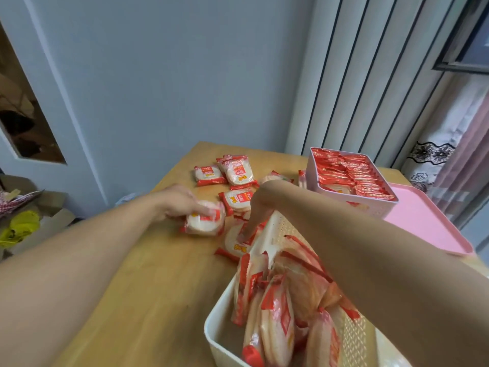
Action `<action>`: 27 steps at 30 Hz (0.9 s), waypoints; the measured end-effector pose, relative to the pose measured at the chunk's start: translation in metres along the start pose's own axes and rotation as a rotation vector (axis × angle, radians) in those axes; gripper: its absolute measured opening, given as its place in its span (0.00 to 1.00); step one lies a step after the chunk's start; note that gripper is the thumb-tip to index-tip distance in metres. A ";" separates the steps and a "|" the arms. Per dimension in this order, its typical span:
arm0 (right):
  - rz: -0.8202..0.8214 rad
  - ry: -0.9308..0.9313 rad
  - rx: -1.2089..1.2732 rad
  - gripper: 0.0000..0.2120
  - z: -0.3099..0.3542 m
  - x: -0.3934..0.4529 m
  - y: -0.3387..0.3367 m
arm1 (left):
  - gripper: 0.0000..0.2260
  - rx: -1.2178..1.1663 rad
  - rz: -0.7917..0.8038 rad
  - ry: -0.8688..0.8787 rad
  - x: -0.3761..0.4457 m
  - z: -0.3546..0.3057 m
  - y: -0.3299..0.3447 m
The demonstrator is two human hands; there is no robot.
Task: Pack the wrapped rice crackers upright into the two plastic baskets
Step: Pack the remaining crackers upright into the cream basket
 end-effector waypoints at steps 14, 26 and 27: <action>-0.282 -0.070 0.667 0.19 -0.096 -0.023 -0.030 | 0.07 -0.215 0.042 0.256 0.043 -0.059 0.059; -0.350 0.223 0.223 0.15 -0.097 0.009 -0.029 | 0.42 -0.276 0.077 0.187 0.049 -0.038 0.063; -0.337 0.251 0.189 0.16 -0.096 0.013 -0.028 | 0.39 -0.313 0.070 0.185 0.046 -0.037 0.060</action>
Point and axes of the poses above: each hand's wrist, its own x-axis towards the middle knuckle, its own y-axis out of the palm, z = x × y, the point moved 6 cm from there along x, towards the middle knuckle, and after that the axes turned 10 degrees about -y, right-handed, at the moved point
